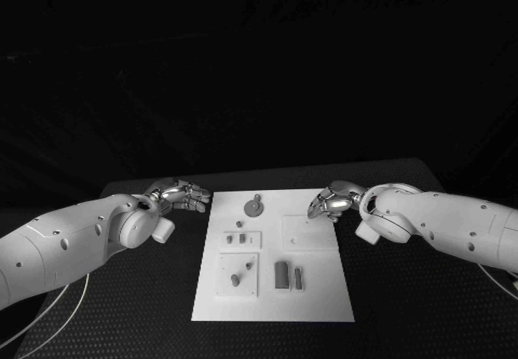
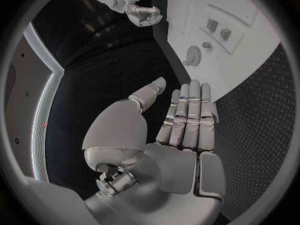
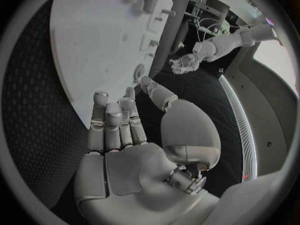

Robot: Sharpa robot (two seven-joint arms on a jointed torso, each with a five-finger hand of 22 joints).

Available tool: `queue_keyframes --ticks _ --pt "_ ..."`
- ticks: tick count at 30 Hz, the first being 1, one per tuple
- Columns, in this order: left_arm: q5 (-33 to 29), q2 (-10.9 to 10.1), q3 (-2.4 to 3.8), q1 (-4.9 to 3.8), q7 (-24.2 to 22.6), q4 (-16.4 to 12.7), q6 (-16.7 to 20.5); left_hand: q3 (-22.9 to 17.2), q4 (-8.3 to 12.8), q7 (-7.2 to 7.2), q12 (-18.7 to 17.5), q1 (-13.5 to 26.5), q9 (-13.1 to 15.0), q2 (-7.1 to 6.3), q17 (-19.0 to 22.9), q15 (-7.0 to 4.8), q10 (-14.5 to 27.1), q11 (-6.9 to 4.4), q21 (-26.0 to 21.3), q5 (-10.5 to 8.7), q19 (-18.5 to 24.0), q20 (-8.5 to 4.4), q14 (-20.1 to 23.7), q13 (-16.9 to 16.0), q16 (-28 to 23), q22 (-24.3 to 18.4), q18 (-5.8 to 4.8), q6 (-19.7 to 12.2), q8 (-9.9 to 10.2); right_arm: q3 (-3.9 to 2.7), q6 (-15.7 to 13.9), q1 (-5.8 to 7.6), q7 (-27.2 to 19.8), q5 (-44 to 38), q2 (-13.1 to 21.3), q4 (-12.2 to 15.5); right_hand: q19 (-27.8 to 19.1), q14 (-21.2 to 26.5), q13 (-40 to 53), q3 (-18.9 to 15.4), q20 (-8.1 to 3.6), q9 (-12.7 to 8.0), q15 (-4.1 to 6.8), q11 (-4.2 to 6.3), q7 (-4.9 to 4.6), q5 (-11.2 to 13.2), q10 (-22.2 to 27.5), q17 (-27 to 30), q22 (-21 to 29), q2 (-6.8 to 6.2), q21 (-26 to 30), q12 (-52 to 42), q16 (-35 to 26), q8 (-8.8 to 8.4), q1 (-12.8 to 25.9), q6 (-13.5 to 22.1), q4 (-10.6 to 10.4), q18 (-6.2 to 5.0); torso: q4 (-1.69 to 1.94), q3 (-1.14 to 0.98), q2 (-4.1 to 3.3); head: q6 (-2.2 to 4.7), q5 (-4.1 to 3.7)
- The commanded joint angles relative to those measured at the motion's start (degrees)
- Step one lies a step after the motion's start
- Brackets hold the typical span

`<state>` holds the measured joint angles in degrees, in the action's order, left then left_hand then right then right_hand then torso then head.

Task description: Assemble the parts on the task board

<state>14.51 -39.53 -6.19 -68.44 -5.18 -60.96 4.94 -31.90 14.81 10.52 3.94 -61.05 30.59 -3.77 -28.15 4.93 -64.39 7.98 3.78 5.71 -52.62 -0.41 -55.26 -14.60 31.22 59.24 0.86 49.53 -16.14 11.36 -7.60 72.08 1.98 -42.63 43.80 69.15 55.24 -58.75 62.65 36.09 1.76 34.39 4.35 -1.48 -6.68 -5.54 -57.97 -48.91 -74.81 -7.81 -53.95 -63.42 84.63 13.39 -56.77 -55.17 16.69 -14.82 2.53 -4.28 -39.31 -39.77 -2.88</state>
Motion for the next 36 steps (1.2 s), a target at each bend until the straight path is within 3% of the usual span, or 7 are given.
queue_keyframes --ticks 1,13,16,17,18,19,36 --pt "-2.0 1.2 0.09 -0.27 -2.7 1.6 0.2 0.2 -0.2 -0.25 0.2 0.5 -0.1 0.11 -0.1 0.35 -0.2 -0.02 0.2 -0.23 0.4 -0.07 0.3 0.0 -0.5 0.1 -0.17 -0.2 -0.2 -1.00 -3.3 0.01 -11.7 13.9 -3.1 -7.3 -4.0 3.2 -4.6 0.6 1.67 0.0 -0.77 -0.69 -1.65 0.1 2.8 2.7 1.3 0.95 3.8 5.4 -5.1 -0.63 -0.6 2.8 -0.1 0.63 -0.61 0.28 0.93 2.64 0.01" --pt "-4.7 6.9 0.27 -0.38 -8.6 11.3 -4.8 1.5 0.2 -1.59 -0.3 2.0 -0.9 0.86 0.9 2.51 5.7 -0.21 -0.3 -2.29 7.3 2.25 9.8 2.6 -7.9 -1.7 -0.76 -3.1 1.2 -5.82 3.9 -2.64 -18.9 21.8 -12.1 -22.0 -28.9 18.4 -37.9 2.6 9.39 -1.1 -13.43 -6.95 -3.30 0.2 8.8 25.1 13.6 3.71 28.7 40.0 -48.8 -1.53 -1.0 9.5 -0.1 6.86 -1.44 0.83 2.64 8.91 0.91" --pt "-5.1 7.7 0.28 -0.36 -8.8 12.6 -5.4 2.0 0.4 -2.04 -0.3 2.6 -1.3 1.11 1.2 2.45 8.4 -0.68 -0.2 -2.43 8.8 2.72 11.9 4.0 -9.5 -3.4 -0.86 -4.4 1.8 -6.39 4.1 -3.24 -19.4 21.8 -12.7 -22.8 -28.9 17.7 -44.5 1.4 10.16 -1.9 -13.52 -7.08 -3.16 0.2 6.9 27.9 15.9 4.16 32.0 45.4 -54.0 -1.17 -0.6 10.4 -0.1 6.66 -1.60 0.91 2.80 9.31 1.38" --pt "-3.2 7.5 0.24 -0.30 -5.6 12.2 -2.6 31.9 -14.8 -10.52 -3.9 19.8 -30.6 3.77 28.1 -4.93 64.4 -7.98 -3.8 -5.71 52.6 0.41 55.3 14.6 -31.2 -59.2 -0.86 -49.5 16.1 -6.37 1.5 -3.02 -15.8 19.4 -12.5 -22.5 -55.2 58.8 -62.7 -36.1 -1.76 -34.4 -4.35 1.48 6.68 5.5 58.0 48.9 33.3 7.81 54.0 63.4 -84.6 -13.39 16.6 55.2 -16.7 14.82 -1.35 0.74 2.43 8.75 1.02" --pt "-3.2 7.5 0.25 -0.29 -5.6 12.1 -2.5 31.9 -14.8 -10.52 -3.9 20.0 -30.6 3.77 28.1 -4.93 64.4 -7.98 -3.8 -5.71 52.6 0.41 55.3 14.6 -31.2 -59.2 -0.86 -49.5 16.1 -6.38 1.5 -3.03 -15.8 19.4 -12.5 -22.5 -55.2 58.8 -62.7 -36.1 -1.76 -34.4 -4.35 1.48 6.68 5.5 58.0 48.9 33.7 7.81 54.0 63.4 -84.6 -13.39 56.8 55.2 -16.7 14.82 -1.36 0.75 2.46 8.73 1.03" --pt "-3.3 7.4 0.27 -0.25 -5.7 11.9 -2.3 31.9 -14.8 -10.52 -3.9 61.0 -30.6 3.77 28.1 -4.93 64.4 -7.98 -3.8 -5.71 52.6 0.41 55.3 14.6 -31.2 -59.2 -0.86 -49.5 16.1 -6.40 1.3 -3.07 -15.9 19.5 -12.5 -22.3 -55.2 58.8 -62.7 -36.1 -1.76 -34.4 -4.35 1.48 6.68 5.5 58.0 48.9 74.8 7.81 54.0 63.4 -84.6 -13.39 56.8 55.2 -16.7 14.82 -1.38 0.81 2.55 8.68 1.06" --pt "-9.0 1.1 3.27 4.07 -15.3 -8.8 18.7 31.9 -14.8 -10.52 -3.9 61.0 -30.6 3.77 28.1 -4.93 64.4 -7.98 -3.8 -5.71 52.6 0.41 55.3 14.6 -31.2 -59.2 -0.86 -49.5 16.1 -8.82 -17.2 -7.39 -23.6 30.8 -5.9 -1.2 -55.2 58.8 -62.7 -36.1 -1.76 -34.4 -4.35 1.48 6.68 5.5 58.0 48.9 74.8 7.81 54.0 63.4 -84.6 -13.39 56.8 55.2 -16.7 14.82 -2.53 4.28 8.13 5.39 2.88"
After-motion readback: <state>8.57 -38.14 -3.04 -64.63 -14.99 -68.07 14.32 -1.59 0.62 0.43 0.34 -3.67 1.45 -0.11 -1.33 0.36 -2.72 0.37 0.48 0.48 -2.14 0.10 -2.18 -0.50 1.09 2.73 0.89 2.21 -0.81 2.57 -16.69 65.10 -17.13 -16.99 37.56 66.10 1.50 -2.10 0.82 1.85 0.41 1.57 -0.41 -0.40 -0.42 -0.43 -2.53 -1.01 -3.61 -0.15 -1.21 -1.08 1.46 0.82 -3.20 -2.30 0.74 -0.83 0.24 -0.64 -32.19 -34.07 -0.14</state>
